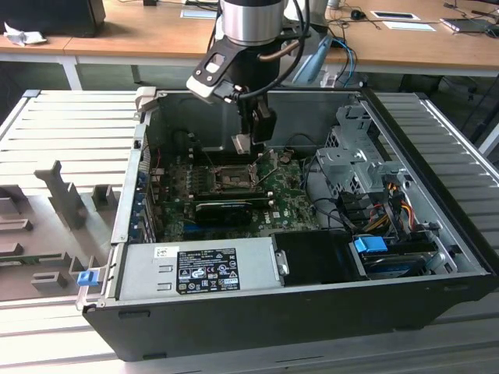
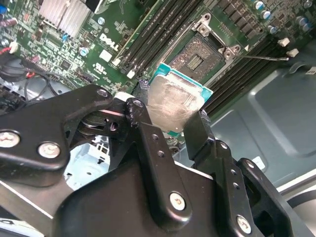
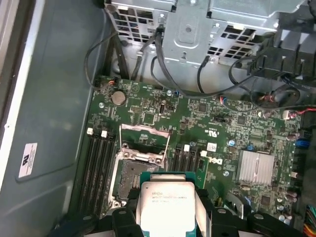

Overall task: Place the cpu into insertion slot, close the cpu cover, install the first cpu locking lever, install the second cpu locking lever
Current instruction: 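Place the cpu into insertion slot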

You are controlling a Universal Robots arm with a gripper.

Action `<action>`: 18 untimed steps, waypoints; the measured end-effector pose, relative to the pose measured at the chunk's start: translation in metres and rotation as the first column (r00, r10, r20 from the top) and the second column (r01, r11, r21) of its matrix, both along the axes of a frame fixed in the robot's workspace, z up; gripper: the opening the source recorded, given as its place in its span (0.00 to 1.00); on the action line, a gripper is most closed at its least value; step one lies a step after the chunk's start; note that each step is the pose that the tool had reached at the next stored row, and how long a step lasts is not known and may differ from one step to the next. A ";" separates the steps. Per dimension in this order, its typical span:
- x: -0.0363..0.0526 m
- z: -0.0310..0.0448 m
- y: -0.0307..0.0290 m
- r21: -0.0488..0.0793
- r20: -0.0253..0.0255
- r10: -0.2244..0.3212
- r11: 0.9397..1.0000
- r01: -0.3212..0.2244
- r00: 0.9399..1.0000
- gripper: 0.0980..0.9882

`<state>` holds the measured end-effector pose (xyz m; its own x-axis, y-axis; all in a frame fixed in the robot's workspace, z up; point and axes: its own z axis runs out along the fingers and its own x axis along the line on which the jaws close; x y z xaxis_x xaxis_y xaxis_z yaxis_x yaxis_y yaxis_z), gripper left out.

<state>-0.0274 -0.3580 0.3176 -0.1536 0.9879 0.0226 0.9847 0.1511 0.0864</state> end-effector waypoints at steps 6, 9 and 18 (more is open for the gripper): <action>-0.0019 -0.0059 0.0001 0.000 0.000 -0.059 0.998 0.059 0.998 0.48; -0.0064 -0.0074 0.0003 0.000 0.000 -0.066 0.998 0.066 0.998 0.48; -0.0099 -0.0109 0.0004 0.000 0.000 -0.111 0.994 0.111 0.994 0.48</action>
<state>-0.0372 -0.3576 0.3067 -0.0428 0.9988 0.0226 0.9954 0.0407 0.0865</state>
